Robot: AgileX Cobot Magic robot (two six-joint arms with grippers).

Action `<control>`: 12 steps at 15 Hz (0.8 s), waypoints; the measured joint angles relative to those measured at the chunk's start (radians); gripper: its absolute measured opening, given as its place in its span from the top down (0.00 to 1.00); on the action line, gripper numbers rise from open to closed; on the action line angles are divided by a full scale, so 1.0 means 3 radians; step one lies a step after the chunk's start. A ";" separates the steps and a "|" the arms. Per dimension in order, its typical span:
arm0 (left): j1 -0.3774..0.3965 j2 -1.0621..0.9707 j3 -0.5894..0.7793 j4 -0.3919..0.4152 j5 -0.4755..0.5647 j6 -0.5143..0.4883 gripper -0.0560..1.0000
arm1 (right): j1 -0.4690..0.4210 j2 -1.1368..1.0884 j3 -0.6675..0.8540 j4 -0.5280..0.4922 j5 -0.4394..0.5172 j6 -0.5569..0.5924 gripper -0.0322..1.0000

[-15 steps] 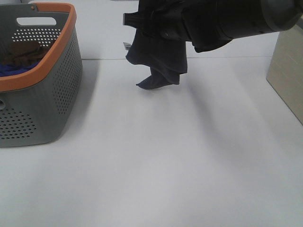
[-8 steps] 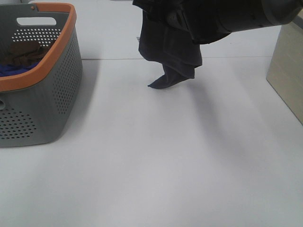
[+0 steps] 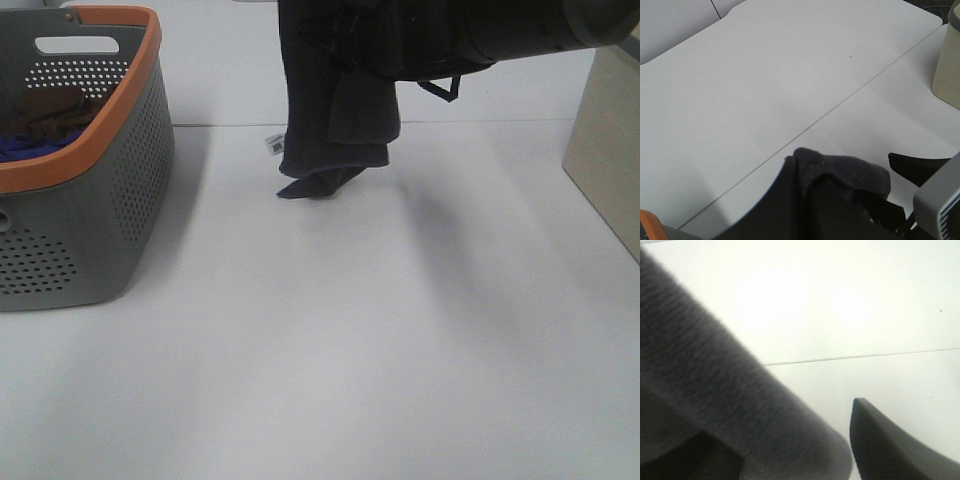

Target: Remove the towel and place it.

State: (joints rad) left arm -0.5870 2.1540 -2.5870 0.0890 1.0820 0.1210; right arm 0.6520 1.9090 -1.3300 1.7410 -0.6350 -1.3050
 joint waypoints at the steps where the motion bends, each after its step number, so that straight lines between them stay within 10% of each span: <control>1: 0.0000 0.0000 0.0000 -0.0040 0.0003 0.0000 0.95 | 0.0000 0.0000 0.0000 0.0003 -0.0020 -0.0010 0.47; 12: 0.0000 0.0030 0.0000 -0.0070 0.0090 0.0033 0.95 | 0.0000 0.0310 -0.0040 0.0013 0.0317 0.0113 0.47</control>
State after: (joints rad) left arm -0.5870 2.1630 -2.5870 0.0680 1.1090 0.1310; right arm 0.6520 2.0020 -1.3420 1.7450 -0.5400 -1.2710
